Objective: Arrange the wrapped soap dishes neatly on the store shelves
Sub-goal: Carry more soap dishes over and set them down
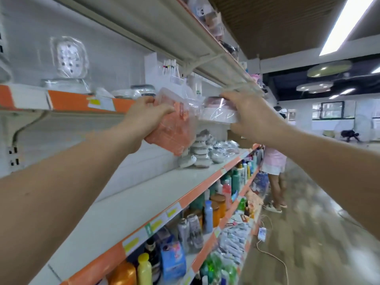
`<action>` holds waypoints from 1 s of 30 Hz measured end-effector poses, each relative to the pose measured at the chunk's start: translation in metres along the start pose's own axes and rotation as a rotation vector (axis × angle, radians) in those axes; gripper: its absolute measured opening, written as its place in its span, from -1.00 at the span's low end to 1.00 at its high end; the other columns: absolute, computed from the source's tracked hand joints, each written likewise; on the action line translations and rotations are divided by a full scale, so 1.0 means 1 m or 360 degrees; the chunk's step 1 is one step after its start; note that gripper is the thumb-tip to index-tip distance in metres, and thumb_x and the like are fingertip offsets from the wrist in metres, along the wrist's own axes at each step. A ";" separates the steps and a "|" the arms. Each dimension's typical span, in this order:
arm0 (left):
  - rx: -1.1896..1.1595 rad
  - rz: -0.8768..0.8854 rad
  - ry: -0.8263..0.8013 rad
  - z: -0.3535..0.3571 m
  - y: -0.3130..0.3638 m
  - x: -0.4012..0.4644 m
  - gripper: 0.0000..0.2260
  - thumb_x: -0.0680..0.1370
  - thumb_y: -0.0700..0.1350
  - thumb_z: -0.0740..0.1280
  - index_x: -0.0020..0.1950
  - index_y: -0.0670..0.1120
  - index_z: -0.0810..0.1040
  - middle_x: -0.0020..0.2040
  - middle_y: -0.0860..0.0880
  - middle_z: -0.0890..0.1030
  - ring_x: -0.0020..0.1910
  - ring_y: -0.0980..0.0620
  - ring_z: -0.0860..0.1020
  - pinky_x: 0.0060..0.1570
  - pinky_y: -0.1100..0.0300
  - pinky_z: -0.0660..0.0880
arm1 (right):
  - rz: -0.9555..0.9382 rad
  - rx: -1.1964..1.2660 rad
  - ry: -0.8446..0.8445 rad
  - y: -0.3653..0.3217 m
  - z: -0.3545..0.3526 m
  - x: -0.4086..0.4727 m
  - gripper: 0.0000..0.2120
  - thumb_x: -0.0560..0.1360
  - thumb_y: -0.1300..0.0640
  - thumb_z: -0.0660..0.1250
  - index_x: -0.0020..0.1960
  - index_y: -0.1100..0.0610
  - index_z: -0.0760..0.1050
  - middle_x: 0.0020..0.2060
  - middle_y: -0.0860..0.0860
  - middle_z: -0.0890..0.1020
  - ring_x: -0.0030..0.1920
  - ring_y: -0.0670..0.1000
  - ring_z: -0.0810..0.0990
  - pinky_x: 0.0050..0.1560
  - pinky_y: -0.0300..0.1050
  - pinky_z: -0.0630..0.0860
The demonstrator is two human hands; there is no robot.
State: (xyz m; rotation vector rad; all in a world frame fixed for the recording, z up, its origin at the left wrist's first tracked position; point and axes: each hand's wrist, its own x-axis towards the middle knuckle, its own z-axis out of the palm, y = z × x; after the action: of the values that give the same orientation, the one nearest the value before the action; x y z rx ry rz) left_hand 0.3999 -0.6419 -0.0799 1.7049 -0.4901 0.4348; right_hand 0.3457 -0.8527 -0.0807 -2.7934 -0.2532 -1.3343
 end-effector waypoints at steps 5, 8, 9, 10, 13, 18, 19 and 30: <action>-0.0013 -0.0087 -0.0059 0.072 -0.069 0.074 -0.58 0.44 0.00 0.39 0.26 -0.01 0.43 0.09 0.00 0.57 -0.15 0.00 0.57 -0.26 0.15 0.48 | 0.0086 -0.0039 -0.0134 0.073 0.084 0.017 -0.33 0.40 0.26 0.40 0.44 0.07 0.23 0.19 0.13 0.48 0.20 0.13 0.44 0.18 0.06 0.43; -0.0057 -0.0130 -0.0085 0.112 -0.112 0.130 -0.69 0.48 -0.02 0.36 0.20 0.04 0.42 0.04 -0.01 0.58 -0.22 0.04 0.55 -0.40 0.24 0.37 | 0.0134 -0.0055 -0.0180 0.117 0.133 0.038 -0.32 0.39 0.31 0.35 0.45 0.06 0.22 0.23 0.11 0.46 0.24 0.10 0.41 0.23 0.02 0.41; -0.0072 -0.0138 -0.0093 0.124 -0.127 0.152 -0.67 0.49 -0.02 0.36 0.22 0.03 0.42 0.05 -0.01 0.58 -0.22 0.05 0.55 -0.41 0.25 0.36 | 0.0149 -0.0035 -0.0180 0.133 0.149 0.047 -0.31 0.38 0.33 0.33 0.45 0.04 0.22 0.26 0.09 0.45 0.27 0.09 0.40 0.25 0.02 0.40; -0.0087 -0.0171 -0.0093 0.137 -0.140 0.171 -0.65 0.49 -0.02 0.36 0.25 0.01 0.42 0.06 -0.02 0.58 -0.23 0.05 0.55 -0.42 0.27 0.36 | 0.0163 -0.0018 -0.0196 0.149 0.166 0.057 -0.30 0.38 0.33 0.33 0.45 0.03 0.21 0.29 0.07 0.43 0.29 0.08 0.38 0.26 0.02 0.39; -0.0099 -0.0301 -0.0084 0.175 -0.181 0.222 -0.60 0.50 -0.01 0.35 0.31 -0.03 0.41 0.14 -0.06 0.56 -0.16 -0.02 0.54 -0.45 0.27 0.30 | 0.0240 -0.0019 -0.0292 0.194 0.213 0.081 -0.29 0.39 0.33 0.30 0.47 0.01 0.18 0.31 0.03 0.42 0.31 0.05 0.37 0.26 -0.05 0.39; -0.0032 -0.0494 -0.0076 0.241 -0.235 0.287 -0.54 0.50 -0.01 0.35 0.36 -0.05 0.32 0.11 -0.06 0.50 -0.25 0.02 0.48 -0.41 0.24 0.29 | 0.0353 0.0072 -0.0366 0.272 0.285 0.111 -0.32 0.40 0.36 0.26 0.46 0.02 0.20 0.31 0.04 0.42 0.30 0.06 0.36 0.21 -0.06 0.40; -0.0006 -0.0516 -0.0080 0.255 -0.245 0.297 -0.53 0.51 -0.01 0.34 0.37 -0.04 0.31 0.07 -0.05 0.50 -0.28 0.04 0.46 -0.42 0.24 0.28 | 0.0374 0.0104 -0.0369 0.290 0.301 0.116 -0.31 0.40 0.37 0.26 0.47 0.03 0.21 0.32 0.05 0.42 0.30 0.07 0.37 0.20 -0.04 0.41; 0.0041 -0.0608 0.0188 0.404 -0.338 0.444 -0.55 0.50 -0.03 0.34 0.35 -0.07 0.33 -0.07 -0.03 0.52 -0.25 -0.06 0.56 -0.36 0.21 0.44 | 0.0295 0.0403 -0.0512 0.483 0.498 0.203 -0.31 0.37 0.35 0.27 0.45 0.01 0.25 0.33 0.06 0.40 0.30 0.11 0.37 0.20 0.03 0.41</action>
State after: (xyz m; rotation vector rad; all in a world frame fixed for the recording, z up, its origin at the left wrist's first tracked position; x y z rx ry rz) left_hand 0.9641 -1.0215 -0.1926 1.7378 -0.0679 0.2620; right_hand 0.9326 -1.2517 -0.2190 -2.7200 -0.1534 -0.7543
